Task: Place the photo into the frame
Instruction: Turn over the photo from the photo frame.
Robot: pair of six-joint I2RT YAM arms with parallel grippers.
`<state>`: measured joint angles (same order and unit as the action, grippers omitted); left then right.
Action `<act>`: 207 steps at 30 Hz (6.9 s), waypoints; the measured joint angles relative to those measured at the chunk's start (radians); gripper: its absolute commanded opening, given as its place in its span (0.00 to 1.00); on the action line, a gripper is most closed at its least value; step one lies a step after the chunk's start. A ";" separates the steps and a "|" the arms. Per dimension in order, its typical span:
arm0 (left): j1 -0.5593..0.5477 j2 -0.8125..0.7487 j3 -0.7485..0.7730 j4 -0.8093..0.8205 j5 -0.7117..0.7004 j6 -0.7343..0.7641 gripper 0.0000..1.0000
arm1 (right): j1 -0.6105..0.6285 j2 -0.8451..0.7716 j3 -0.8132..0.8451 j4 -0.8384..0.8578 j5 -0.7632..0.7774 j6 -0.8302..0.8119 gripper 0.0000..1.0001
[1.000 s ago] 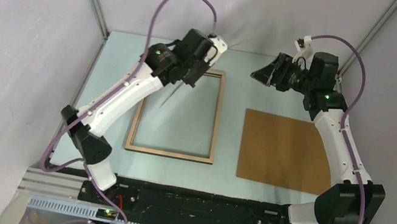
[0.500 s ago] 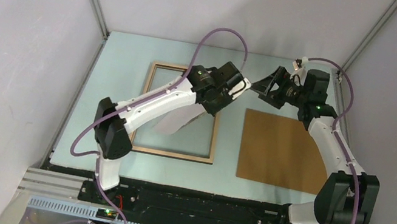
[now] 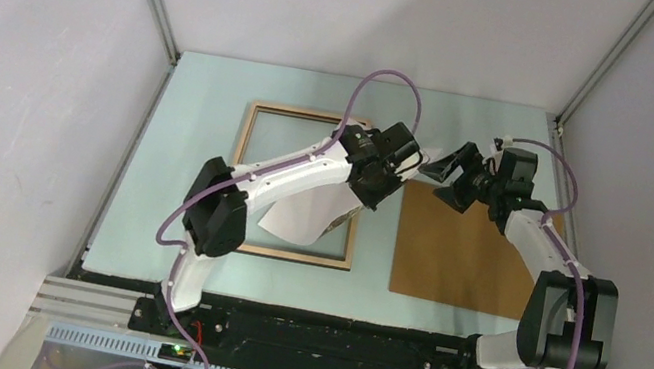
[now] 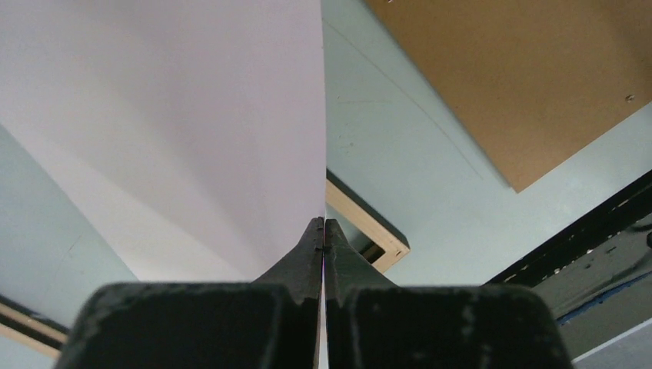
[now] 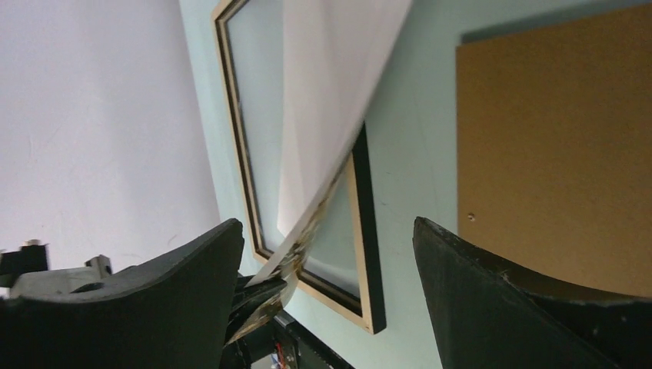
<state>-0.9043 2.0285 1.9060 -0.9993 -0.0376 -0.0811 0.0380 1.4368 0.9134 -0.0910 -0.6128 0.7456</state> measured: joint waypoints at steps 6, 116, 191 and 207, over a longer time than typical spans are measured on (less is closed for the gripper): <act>-0.015 0.013 0.000 0.044 0.016 -0.027 0.00 | -0.003 0.002 -0.033 0.019 0.026 0.008 0.84; 0.409 -0.525 -0.356 0.077 -0.076 0.116 0.88 | 0.260 0.699 0.522 0.155 -0.174 0.051 0.00; 0.423 -0.541 -0.388 0.090 -0.091 0.119 0.88 | 0.362 0.763 0.370 0.459 0.006 0.191 0.00; 0.423 -0.544 -0.388 0.093 -0.091 0.119 0.88 | 0.362 0.763 0.389 0.447 0.003 0.168 0.04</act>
<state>-0.4808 1.4845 1.5181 -0.9066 -0.1287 0.0380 0.4000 2.1998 1.3029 0.3565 -0.6094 0.9138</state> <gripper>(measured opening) 0.878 0.027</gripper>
